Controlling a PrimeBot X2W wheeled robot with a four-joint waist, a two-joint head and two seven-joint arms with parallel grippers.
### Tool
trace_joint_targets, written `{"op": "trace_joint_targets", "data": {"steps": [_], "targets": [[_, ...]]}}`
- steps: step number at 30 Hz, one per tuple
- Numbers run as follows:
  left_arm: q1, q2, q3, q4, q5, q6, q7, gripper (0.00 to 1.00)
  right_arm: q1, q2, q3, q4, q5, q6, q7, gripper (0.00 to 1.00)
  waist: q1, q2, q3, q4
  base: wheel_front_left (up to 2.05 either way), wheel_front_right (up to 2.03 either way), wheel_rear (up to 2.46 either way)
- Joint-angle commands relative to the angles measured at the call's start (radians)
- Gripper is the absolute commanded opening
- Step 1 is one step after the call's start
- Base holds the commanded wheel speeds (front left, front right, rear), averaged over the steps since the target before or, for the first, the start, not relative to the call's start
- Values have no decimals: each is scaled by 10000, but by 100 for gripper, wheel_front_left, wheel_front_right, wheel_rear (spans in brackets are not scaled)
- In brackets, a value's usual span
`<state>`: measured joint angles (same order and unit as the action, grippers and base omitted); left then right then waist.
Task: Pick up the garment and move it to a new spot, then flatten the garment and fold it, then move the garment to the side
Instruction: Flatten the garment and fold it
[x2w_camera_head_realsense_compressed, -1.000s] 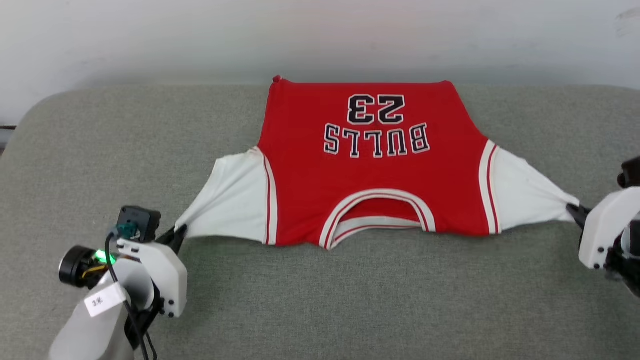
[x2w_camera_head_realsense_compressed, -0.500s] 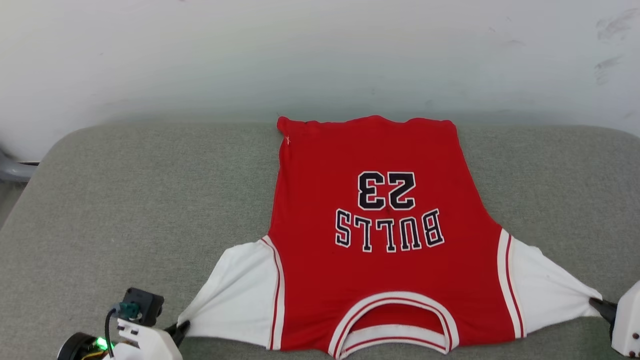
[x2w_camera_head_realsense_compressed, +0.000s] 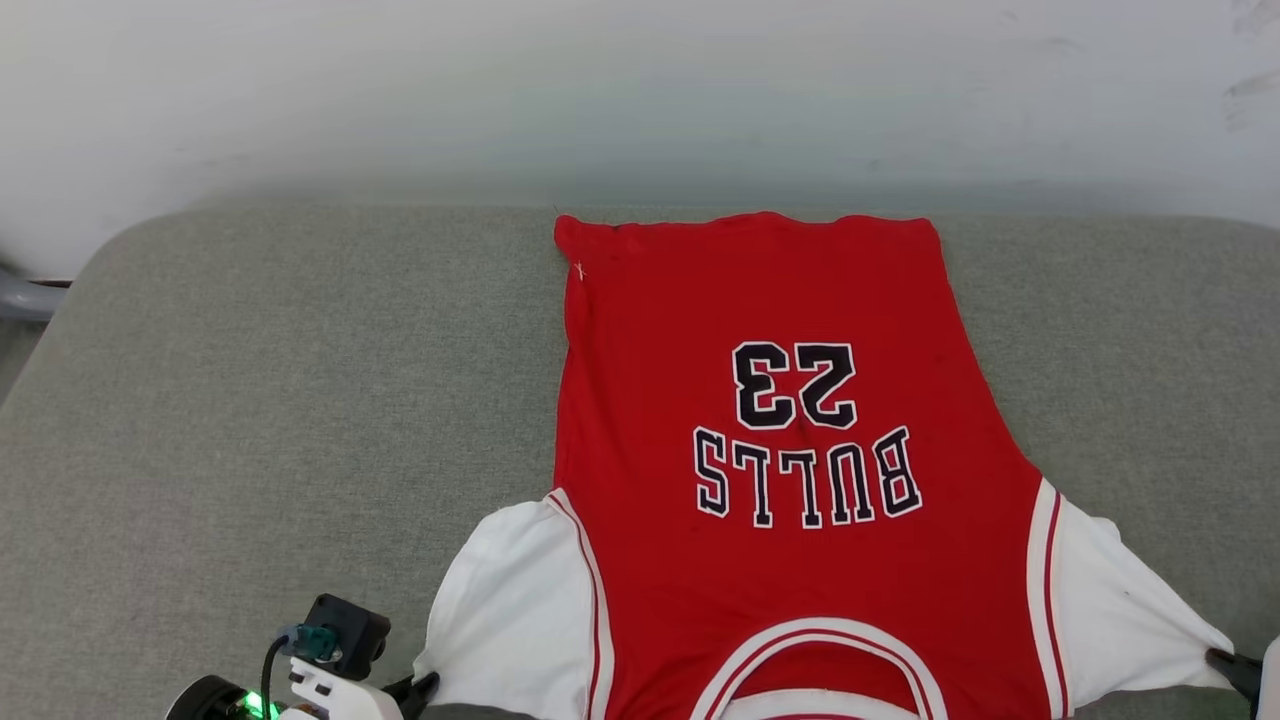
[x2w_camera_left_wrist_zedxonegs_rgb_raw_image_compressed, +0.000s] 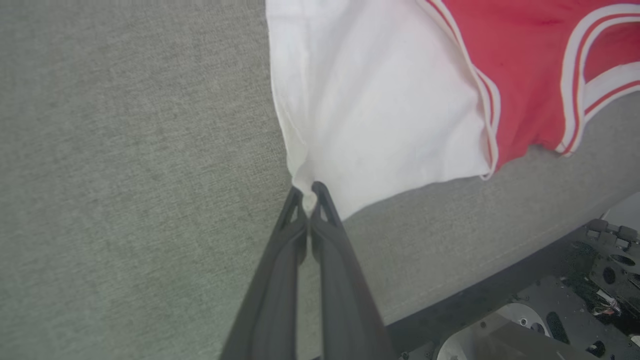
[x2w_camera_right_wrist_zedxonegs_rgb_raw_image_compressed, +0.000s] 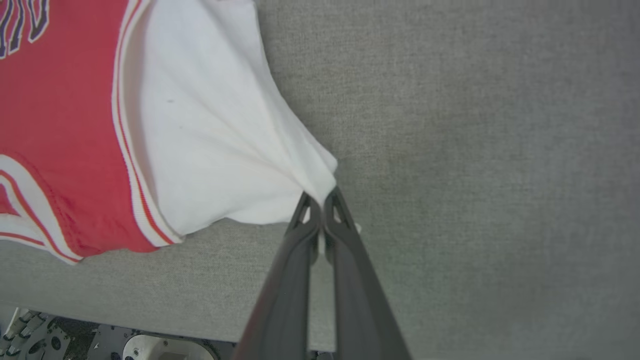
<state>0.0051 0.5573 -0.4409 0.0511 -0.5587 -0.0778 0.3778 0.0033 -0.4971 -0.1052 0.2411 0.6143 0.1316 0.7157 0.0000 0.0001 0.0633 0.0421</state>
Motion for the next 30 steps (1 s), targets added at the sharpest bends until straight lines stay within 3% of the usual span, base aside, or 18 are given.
{"op": "trace_joint_targets", "data": {"steps": [1, 2, 3, 11, 18, 26, 30], "targets": [[-8, 49, -12, -108, 27, 57, 56, 0, 119, 63, -109, -81, -99, -18, 57, 0, 0, -1, 89, 19, 0, 0, 0], [-35, 85, -30, -281, 38, 79, 142, 0, 78, 88, -212, -242, -251, -18, 46, 25, 0, -1, 145, 29, 0, 0, 0], [-52, 108, -28, -454, 21, 98, 226, 0, 39, 142, -282, -370, -282, -18, 121, 100, 0, -1, 215, 43, 0, 0, 0], [-247, 464, 4, -2349, 189, 311, 764, 0, -1107, -210, -468, -1893, -248, -14, 860, 100, 0, -1, 1344, 353, 0, 0, 0], [-598, 704, -65, -3863, 594, 461, 1161, 0, -3777, -551, -347, -2814, -336, -14, 2232, 100, 0, -1, 2972, 1062, 0, 0, 0], [-1202, 504, -300, -4871, 891, 501, 1453, 0, -7517, -601, 56, -1355, -1291, -14, 3510, 100, 0, -1, 4472, 2047, 0, 0, 0], [-1417, 303, -461, -4960, 858, 454, 1469, 0, -9005, -761, 208, -321, -1936, -14, 3597, 100, 0, -1, 5000, 2534, 0, 0, 0]]}}
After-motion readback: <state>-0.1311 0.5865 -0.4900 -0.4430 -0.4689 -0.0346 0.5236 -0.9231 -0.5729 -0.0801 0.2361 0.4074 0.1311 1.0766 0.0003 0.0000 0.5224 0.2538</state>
